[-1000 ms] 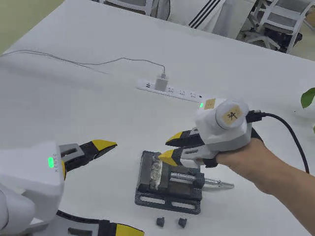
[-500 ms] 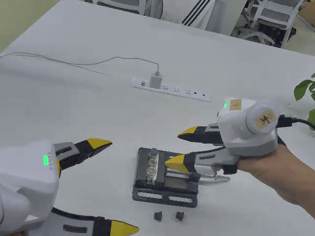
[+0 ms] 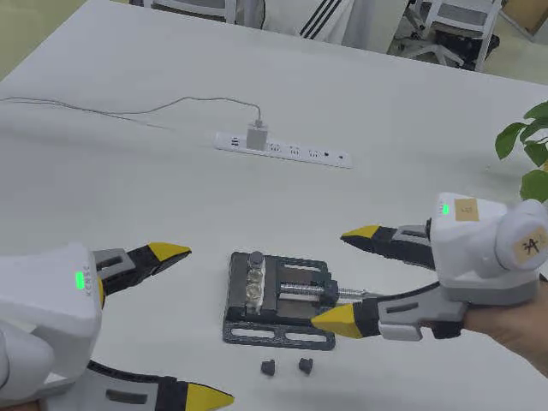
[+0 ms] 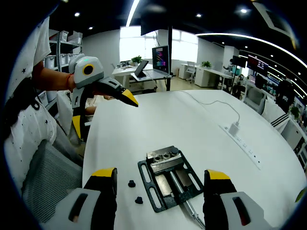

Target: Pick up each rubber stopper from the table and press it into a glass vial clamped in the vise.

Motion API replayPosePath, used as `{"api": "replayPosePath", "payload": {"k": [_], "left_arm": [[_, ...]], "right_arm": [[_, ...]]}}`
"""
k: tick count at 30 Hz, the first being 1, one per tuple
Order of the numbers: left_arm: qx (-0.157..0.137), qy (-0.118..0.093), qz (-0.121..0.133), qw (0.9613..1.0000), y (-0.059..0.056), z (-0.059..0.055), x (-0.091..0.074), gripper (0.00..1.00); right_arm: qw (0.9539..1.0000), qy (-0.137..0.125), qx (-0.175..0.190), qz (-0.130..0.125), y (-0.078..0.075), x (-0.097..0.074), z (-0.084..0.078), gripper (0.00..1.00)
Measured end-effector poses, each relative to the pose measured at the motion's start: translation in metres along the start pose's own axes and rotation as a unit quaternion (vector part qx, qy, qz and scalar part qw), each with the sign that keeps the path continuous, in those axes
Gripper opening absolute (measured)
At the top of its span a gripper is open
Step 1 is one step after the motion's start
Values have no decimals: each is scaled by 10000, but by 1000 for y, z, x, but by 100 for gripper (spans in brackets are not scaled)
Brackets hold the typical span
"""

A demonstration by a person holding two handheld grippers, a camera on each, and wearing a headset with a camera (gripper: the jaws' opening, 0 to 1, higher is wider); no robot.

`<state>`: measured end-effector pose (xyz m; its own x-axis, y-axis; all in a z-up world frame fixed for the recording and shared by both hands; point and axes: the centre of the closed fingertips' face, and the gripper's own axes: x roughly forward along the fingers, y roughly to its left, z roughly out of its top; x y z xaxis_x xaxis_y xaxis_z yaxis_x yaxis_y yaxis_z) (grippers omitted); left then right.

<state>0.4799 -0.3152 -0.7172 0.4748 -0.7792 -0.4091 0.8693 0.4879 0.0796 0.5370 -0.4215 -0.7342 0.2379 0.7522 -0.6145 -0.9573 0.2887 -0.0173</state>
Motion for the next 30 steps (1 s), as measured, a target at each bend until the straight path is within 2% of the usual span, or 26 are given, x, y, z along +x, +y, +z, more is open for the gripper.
{"api": "replayPosePath", "payload": {"k": [10, 18, 27, 30], "left_arm": [[112, 206, -171, 9996, -3, -9, 7, 84], [269, 443, -375, 9980, -7, -20, 16, 82], [458, 744, -715, 9936, -11, -33, 33, 74], [507, 823, -848, 9917, -14, -38, 40, 68]], "right_arm": [[9999, -76, -92, 52, 10, -16, -24, 85], [9998, -44, -144, 100, 15, -20, -43, 92], [9999, 17, -73, 90, 16, -21, -60, 92], [10000, -12, -35, 46, 14, -22, -62, 91]]}}
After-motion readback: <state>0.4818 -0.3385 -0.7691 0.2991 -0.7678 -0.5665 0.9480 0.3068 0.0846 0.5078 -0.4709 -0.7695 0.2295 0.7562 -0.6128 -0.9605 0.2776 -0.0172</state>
